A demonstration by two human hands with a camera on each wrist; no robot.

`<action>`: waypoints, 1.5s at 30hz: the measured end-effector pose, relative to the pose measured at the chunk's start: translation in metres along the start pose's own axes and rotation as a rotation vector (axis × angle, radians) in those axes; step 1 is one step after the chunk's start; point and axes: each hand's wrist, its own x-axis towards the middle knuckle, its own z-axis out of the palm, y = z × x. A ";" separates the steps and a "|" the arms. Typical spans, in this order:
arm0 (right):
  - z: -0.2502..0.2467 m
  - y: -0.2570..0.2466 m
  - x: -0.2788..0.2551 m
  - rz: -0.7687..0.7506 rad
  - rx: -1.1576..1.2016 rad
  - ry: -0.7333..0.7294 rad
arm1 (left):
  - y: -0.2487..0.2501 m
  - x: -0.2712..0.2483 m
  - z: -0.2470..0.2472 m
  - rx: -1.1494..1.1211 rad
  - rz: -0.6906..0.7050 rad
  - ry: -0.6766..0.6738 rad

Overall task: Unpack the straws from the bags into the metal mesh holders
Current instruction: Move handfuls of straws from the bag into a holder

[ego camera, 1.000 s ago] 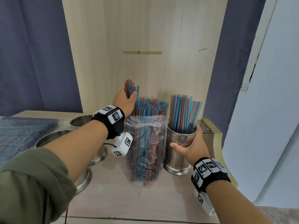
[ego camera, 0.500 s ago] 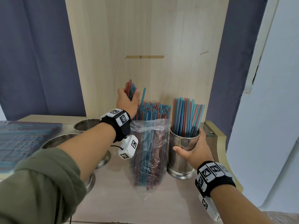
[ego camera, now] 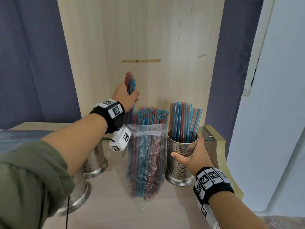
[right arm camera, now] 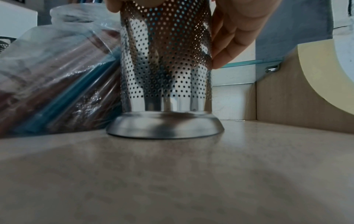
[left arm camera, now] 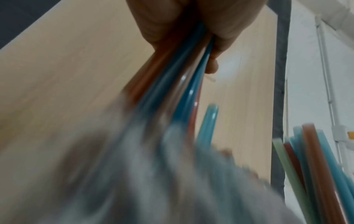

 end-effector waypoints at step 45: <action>0.005 0.012 0.005 -0.022 0.015 0.003 | 0.030 -0.048 0.113 0.033 0.145 -0.281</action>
